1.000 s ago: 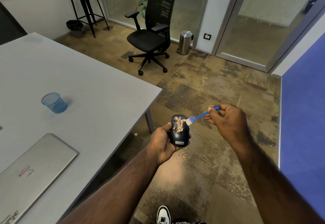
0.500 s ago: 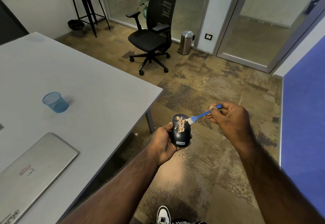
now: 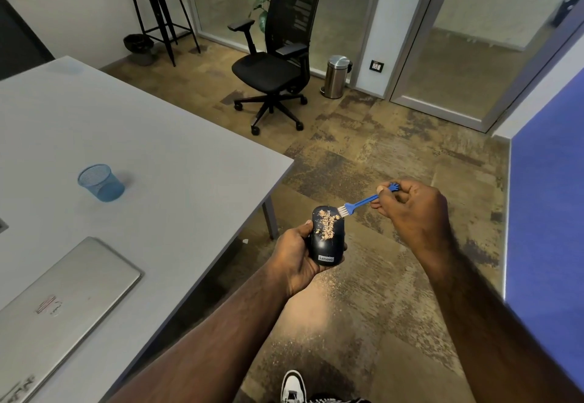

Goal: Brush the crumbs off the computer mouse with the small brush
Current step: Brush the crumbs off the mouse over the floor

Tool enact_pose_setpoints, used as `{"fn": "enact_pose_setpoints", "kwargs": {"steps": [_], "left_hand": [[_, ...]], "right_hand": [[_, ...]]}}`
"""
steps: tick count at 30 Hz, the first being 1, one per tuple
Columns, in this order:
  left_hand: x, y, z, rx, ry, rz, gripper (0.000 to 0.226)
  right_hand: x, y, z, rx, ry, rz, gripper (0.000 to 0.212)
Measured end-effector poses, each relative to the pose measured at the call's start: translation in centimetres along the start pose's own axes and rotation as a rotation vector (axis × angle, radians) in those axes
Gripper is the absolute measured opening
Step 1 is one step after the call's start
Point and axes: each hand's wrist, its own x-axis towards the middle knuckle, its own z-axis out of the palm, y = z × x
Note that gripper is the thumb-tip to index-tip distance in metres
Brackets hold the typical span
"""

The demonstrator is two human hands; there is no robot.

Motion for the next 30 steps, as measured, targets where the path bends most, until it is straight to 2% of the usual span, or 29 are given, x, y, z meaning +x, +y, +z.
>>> {"fn": "enact_pose_setpoints", "kwargs": {"steps": [11, 15, 19, 22, 25, 30], "left_hand": [[0.03, -0.08, -0.09, -0.018, -0.003, -0.010, 0.044], [0.08, -0.07, -0.14, -0.025, -0.004, -0.011, 0.045], [0.09, -0.13, 0.00, -0.021, 0.003, -0.008, 0.044], [0.05, -0.25, 0.05, -0.016, 0.003, -0.006, 0.044], [0.05, -0.27, 0.14, -0.021, 0.000, -0.004, 0.044], [0.06, -0.35, 0.36, -0.010, 0.001, -0.001, 0.045]], "right_hand": [[-0.10, 0.06, -0.12, -0.015, -0.002, -0.012, 0.009], [-0.07, -0.16, -0.45, 0.062, -0.002, 0.034, 0.005], [-0.34, -0.33, -0.13, 0.038, -0.041, 0.000, 0.020], [-0.02, -0.17, -0.18, 0.027, -0.008, 0.029, 0.006], [-0.01, -0.36, -0.53, 0.063, -0.004, 0.042, 0.006], [-0.27, -0.33, -0.08, 0.018, -0.035, -0.004, 0.025]]}}
